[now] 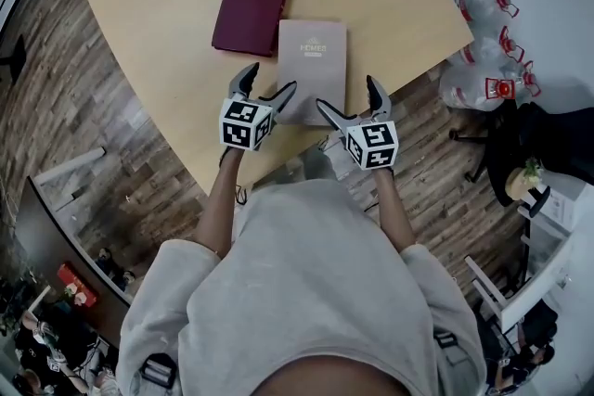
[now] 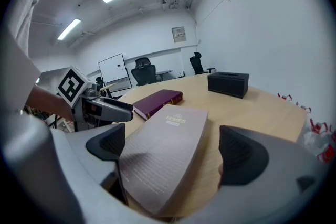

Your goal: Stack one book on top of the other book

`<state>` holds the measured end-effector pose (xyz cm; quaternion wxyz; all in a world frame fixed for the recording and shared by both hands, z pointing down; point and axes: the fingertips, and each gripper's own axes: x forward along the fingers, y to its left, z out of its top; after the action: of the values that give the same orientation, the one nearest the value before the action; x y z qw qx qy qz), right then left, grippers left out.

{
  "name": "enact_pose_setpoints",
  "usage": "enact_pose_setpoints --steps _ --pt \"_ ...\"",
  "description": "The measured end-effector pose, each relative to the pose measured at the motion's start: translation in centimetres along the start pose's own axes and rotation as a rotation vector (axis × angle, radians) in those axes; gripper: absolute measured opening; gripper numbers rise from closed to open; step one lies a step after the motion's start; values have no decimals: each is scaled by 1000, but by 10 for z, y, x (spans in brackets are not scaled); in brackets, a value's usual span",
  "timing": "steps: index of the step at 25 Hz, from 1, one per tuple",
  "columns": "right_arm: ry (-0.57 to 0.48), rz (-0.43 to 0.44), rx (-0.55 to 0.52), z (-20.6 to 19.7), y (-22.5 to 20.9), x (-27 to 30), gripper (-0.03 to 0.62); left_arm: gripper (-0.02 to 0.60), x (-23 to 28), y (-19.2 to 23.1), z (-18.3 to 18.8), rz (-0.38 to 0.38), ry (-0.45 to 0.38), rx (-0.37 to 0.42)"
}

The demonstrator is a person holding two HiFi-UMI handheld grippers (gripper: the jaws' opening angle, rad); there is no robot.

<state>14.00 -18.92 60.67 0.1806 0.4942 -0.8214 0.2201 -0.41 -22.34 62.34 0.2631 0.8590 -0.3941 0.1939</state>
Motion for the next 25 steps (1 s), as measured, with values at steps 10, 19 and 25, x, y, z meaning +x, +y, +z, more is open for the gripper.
enact_pose_setpoints --steps 10,19,25 --pt "141 60 56 -54 1 29 556 402 37 -5 -37 -63 115 -124" --pt "194 87 91 -70 4 40 545 402 48 -2 -51 -66 157 -152" --pt "213 98 109 -74 5 44 543 401 49 -7 -50 -77 162 -154"
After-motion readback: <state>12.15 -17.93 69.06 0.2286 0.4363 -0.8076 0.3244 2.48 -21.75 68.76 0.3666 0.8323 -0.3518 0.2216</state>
